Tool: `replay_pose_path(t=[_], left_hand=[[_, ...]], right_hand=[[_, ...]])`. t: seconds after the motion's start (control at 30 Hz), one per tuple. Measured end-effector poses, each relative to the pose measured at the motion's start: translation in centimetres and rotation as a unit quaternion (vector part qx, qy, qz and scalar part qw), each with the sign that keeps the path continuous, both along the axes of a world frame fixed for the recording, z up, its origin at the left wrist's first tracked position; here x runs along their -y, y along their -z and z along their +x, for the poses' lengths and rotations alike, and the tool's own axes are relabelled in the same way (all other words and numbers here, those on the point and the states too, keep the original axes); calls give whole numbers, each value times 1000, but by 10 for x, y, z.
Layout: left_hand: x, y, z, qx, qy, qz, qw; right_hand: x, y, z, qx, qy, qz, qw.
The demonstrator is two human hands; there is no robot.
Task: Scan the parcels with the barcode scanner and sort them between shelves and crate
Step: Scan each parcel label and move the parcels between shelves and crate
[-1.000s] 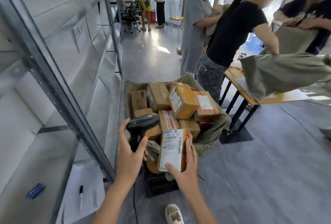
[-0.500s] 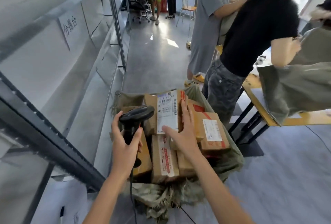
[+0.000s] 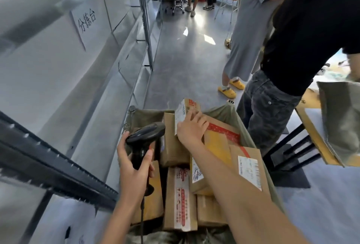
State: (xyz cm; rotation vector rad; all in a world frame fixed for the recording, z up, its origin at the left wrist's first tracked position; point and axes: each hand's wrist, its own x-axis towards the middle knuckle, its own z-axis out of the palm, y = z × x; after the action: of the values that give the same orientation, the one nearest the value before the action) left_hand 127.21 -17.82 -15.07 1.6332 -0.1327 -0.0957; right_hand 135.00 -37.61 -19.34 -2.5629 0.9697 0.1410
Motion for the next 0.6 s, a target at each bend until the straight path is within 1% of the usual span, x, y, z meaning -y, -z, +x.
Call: replay_pose_path(t=[0.13, 0.2, 0.27, 0.4, 0.47, 0.53, 0.6], left_hand=[[0, 3, -1, 4, 0, 9, 1000], [-1, 4, -2, 1, -2, 14, 1000], [-2, 5, -3, -2, -2, 20, 1000], [-6, -1, -9, 6, 1, 11, 1000], [-12, -4, -14, 11, -5, 9, 1000], [-22, -4, -19, 10, -8, 9, 1000], [-34, -3, -26, 9, -15, 14, 1000]], right_hand=[[3, -3, 8, -115, -7, -75, 991], [6, -6, 8, -133, -16, -84, 987], [10, -9, 3, -130, -16, -69, 989], [11, -12, -15, -69, -35, -54, 996], [5, -12, -24, 0, -55, -66, 996], [-5, -14, -37, 87, -88, -81, 989], [-19, -19, -52, 164, -123, -62, 977]])
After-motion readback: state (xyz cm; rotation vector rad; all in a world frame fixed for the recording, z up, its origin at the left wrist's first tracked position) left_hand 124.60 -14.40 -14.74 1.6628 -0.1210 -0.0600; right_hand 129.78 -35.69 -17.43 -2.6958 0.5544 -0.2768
